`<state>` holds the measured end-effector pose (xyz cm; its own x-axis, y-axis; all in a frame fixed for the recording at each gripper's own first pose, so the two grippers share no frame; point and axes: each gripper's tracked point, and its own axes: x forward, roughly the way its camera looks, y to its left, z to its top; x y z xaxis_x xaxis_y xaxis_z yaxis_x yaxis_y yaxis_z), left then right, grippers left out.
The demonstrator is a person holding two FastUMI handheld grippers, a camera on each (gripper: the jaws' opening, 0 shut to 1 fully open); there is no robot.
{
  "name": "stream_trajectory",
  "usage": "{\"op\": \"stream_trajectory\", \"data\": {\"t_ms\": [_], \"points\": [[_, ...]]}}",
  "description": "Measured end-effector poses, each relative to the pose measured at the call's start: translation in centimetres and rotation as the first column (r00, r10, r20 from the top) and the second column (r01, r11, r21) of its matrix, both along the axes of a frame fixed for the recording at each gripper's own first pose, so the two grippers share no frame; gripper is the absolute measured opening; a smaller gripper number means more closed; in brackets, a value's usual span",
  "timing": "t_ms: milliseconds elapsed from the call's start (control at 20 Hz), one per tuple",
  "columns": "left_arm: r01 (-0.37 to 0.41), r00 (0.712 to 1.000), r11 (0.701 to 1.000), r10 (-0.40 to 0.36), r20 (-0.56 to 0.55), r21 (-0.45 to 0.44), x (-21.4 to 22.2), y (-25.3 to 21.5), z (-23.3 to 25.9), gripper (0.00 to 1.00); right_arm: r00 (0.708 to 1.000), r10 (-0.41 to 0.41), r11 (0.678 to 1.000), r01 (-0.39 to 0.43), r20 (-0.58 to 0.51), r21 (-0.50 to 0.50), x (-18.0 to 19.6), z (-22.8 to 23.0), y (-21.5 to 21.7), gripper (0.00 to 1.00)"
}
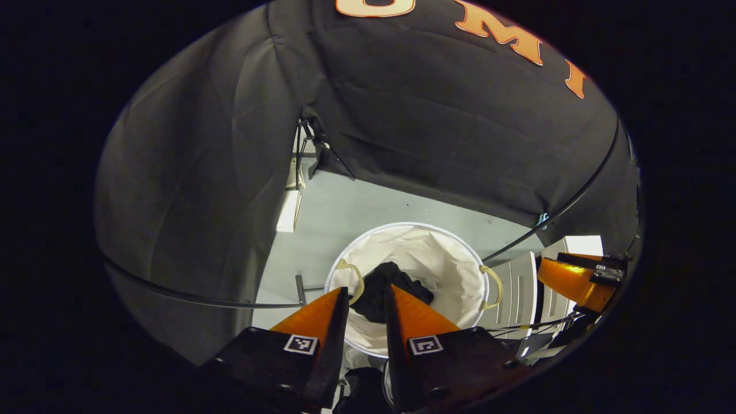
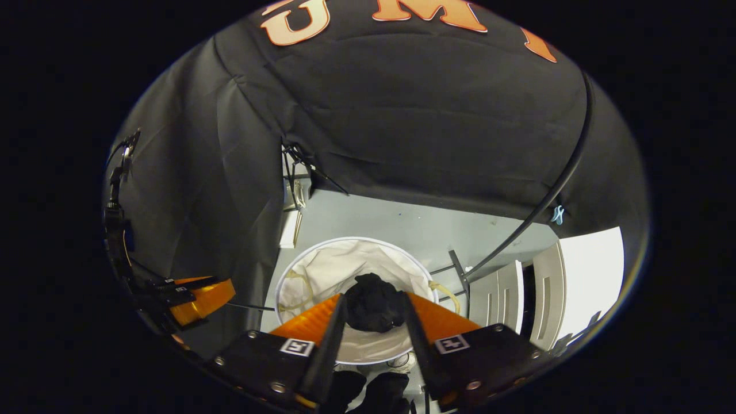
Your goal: Grasp the clothes on the hanger with both hands and then place them into the laundry hamper below.
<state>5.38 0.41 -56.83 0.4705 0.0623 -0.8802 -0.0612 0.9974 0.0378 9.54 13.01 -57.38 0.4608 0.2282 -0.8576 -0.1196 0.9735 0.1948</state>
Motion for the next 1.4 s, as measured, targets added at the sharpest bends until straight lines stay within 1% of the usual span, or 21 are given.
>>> {"op": "stream_trajectory", "data": {"t_ms": [50,100,150,250,350,400,500,600,700,800,850,900,950,1050,1250,1300,1400], "points": [[0.007,1.0,1.0,-0.007,0.007,-0.001,-0.2,0.0,0.5,0.49,1.0,-0.004,1.0,0.004,0.009,-0.009,-0.3,0.2,-0.3,0.77],[0.012,1.0,1.0,-0.012,0.011,0.001,-0.4,0.0,1.0,0.53,1.0,-0.009,1.0,0.01,0.018,-0.017,-0.2,0.7,-0.6,0.84],[0.014,1.0,1.0,-0.014,0.016,0.0,-0.6,0.3,1.7,0.53,0.999,-0.016,1.0,0.017,0.027,-0.022,-0.3,1.5,-0.7,0.89],[0.032,0.998,0.999,-0.031,0.05,-0.02,-0.6,-0.1,3.4,0.77,0.998,-0.035,0.999,0.036,0.049,-0.027,-0.4,3.1,-0.8,0.93],[0.053,0.993,0.999,-0.054,0.103,0.012,-0.3,1.4,5.7,1.0,0.995,-0.044,0.998,0.048,0.089,-0.04,-0.3,5.2,-1.6,0.93],[0.064,0.988,0.997,-0.068,0.136,0.033,0.1,1.9,7.1,0.98,0.993,-0.042,0.997,0.049,0.113,-0.053,-0.1,6.3,-2.1,0.93],[0.081,0.974,0.995,-0.092,0.207,0.063,0.8,2.8,10.4,0.98,0.985,-0.044,0.995,0.058,0.167,-0.081,-0.1,9.1,-3.1,0.93],[0.099,0.953,0.993,-0.115,0.281,0.071,1.5,2.9,14.0,0.98,0.973,-0.046,0.993,0.069,0.227,-0.092,-0.2,12.5,-3.5,0.93],[0.097,0.925,0.993,-0.117,0.362,0.073,1.8,2.8,18.5,0.98,0.954,-0.054,0.992,0.085,0.296,-0.093,-0.1,16.6,-3.4,0.93],[0.088,0.889,0.994,-0.109,0.445,0.069,2.1,3.1,23.3,0.98,0.934,-0.066,0.991,0.103,0.351,-0.088,-0.3,20.0,-3.2,0.92],[0.092,0.867,0.993,-0.116,0.485,0.073,2.2,3.2,25.8,0.99,0.922,-0.072,0.99,0.112,0.38,-0.083,-0.5,21.8,-3.3,0.92],[0.098,0.838,0.991,-0.13,0.529,0.089,2.4,3.4,28.3,0.98,0.907,-0.079,0.989,0.123,0.413,-0.079,-0.4,23.8,-3.0,0.92],[0.1,0.812,0.99,-0.141,0.567,0.103,2.9,3.7,30.5,0.97,0.887,-0.085,0.988,0.133,0.454,-0.076,-0.5,25.8,-2.9,0.92],[0.097,0.763,0.99,-0.138,0.631,0.1,2.3,3.6,34.9,0.97,0.845,-0.083,0.985,0.152,0.529,-0.087,-0.3,29.6,-3.0,0.92],[0.08,0.641,0.992,-0.122,0.758,0.092,2.8,4.2,43.2,0.97,0.768,-0.092,0.985,0.162,0.634,-0.054,-0.2,36.5,-1.7,0.92],[0.076,0.615,0.993,-0.12,0.779,0.092,2.7,4.3,44.5,0.97,0.749,-0.091,0.985,0.166,0.656,-0.053,-0.3,38.0,-1.8,0.92],[0.074,0.574,0.993,-0.116,0.81,0.09,2.1,4.8,46.4,0.94,0.706,-0.084,0.984,0.171,0.703,-0.054,-0.5,41.4,-2.1,0.92]]}}
